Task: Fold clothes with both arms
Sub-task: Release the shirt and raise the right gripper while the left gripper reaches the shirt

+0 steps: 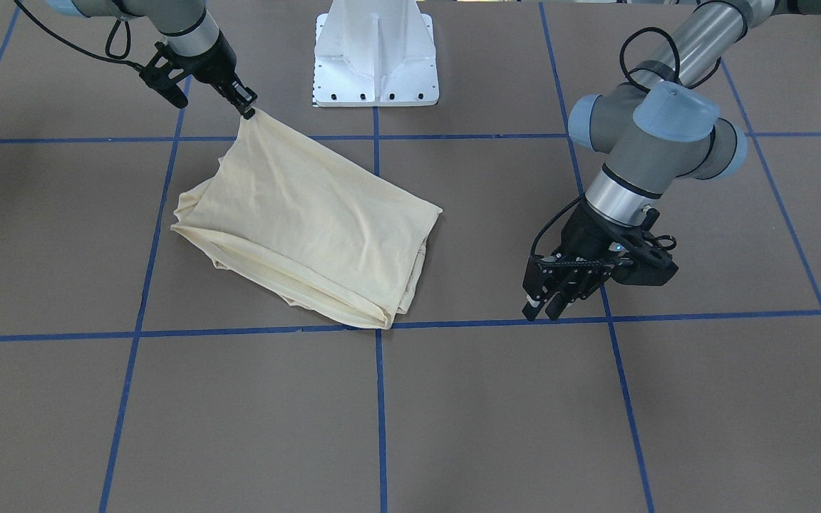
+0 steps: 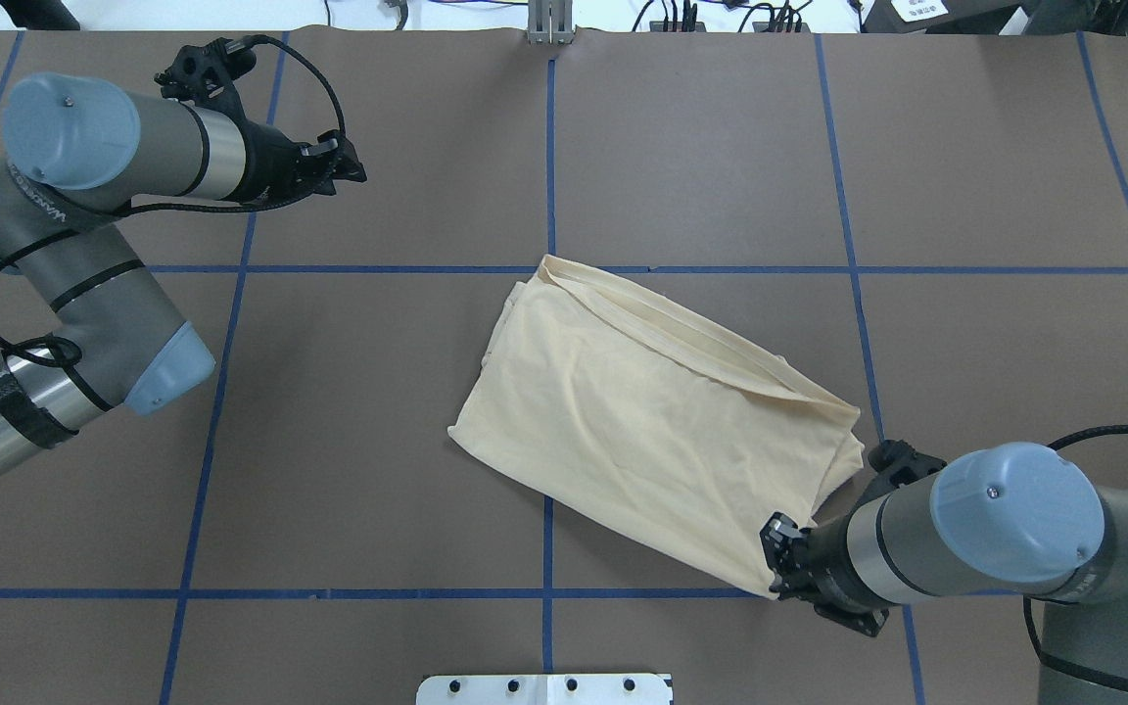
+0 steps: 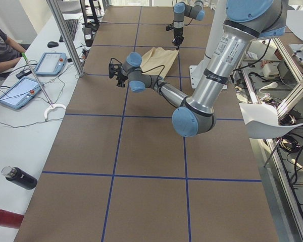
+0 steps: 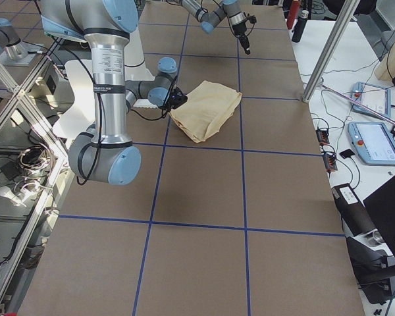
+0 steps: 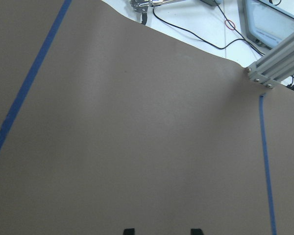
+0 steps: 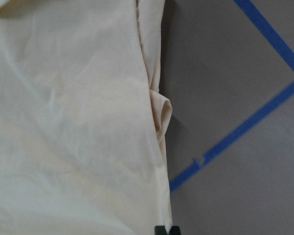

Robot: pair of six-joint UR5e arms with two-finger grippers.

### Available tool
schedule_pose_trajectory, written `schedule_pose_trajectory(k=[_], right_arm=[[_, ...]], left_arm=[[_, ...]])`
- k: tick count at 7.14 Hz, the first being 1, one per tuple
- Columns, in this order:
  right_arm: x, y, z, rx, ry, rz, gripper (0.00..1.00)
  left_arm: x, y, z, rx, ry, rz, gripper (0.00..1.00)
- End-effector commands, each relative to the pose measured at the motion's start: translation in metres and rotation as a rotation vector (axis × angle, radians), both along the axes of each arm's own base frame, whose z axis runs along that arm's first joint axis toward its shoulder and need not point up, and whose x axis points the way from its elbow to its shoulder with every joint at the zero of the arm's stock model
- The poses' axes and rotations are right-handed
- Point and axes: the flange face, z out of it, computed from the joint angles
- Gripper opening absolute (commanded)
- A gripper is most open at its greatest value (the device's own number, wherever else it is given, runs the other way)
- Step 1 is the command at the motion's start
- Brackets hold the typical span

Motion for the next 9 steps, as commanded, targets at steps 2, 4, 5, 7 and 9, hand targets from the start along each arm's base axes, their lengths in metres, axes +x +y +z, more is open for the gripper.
schedule_pose_trajectory(k=[2,4,5,7,9], right_arm=[[-0.006,0.033,-0.003,-0.111,-0.003,-0.078,1.00],[0.029,-0.017,-0.028,-0.084,-0.068,0.038,1.00],[0.052,-0.053,-0.046,-0.092,-0.116,0.094,1.00],[0.077,-0.129,-0.067,0.000,-0.189,0.111,1.00],[0.090,-0.163,-0.056,0.075,-0.174,0.119,1.00]], left_arm=[[-0.004,0.038,-0.043,-0.156,0.173,0.130,0.56],[0.028,0.087,-0.042,-0.238,0.199,0.183,0.62],[0.058,0.108,-0.037,-0.261,0.189,0.165,0.62],[0.121,0.157,-0.019,-0.298,0.119,0.159,0.62],[0.156,0.194,-0.016,-0.332,0.096,0.156,0.63]])
